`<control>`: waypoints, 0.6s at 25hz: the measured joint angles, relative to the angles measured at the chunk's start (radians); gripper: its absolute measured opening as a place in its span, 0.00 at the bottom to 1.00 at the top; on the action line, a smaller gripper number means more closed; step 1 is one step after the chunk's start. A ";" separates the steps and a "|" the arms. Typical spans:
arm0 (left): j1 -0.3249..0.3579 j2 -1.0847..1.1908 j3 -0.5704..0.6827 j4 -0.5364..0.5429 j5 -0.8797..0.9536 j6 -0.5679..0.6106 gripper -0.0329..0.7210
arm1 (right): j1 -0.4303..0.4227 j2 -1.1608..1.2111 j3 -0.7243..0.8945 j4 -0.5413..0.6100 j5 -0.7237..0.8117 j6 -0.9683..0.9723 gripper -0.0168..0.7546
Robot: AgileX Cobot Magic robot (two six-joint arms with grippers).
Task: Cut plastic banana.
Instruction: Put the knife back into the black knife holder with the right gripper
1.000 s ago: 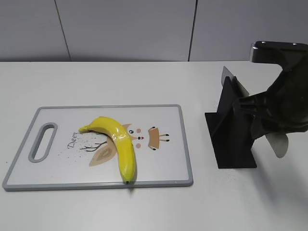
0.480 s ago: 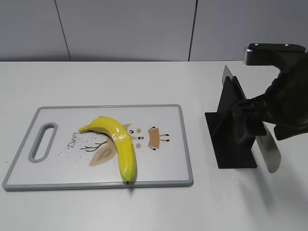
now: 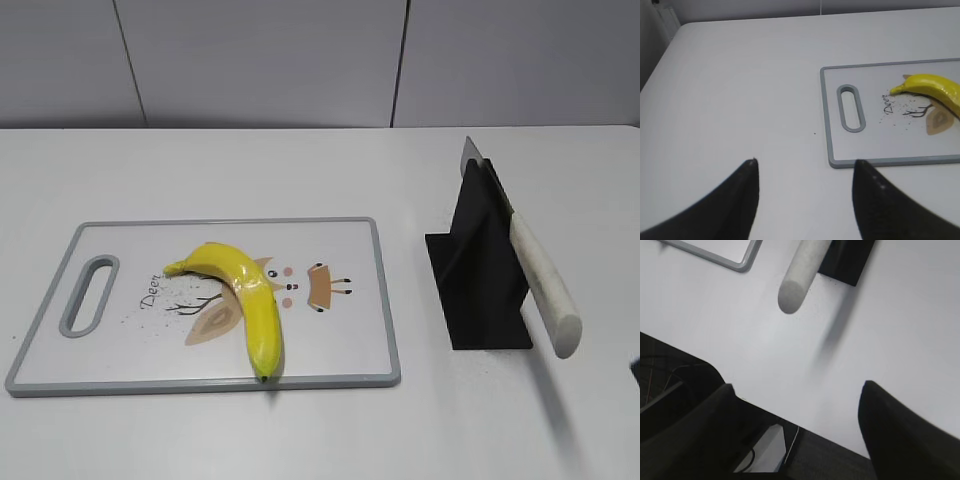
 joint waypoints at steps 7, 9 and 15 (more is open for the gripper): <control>-0.083 0.000 0.000 -0.007 0.000 0.000 0.76 | 0.000 -0.356 0.134 -0.006 0.001 -0.004 0.78; -0.085 0.000 0.000 -0.007 0.000 0.000 0.75 | 0.000 -0.444 0.138 -0.007 -0.011 -0.008 0.77; -0.086 0.000 0.000 -0.009 0.000 0.000 0.74 | 0.000 -0.657 0.138 0.007 -0.023 -0.011 0.75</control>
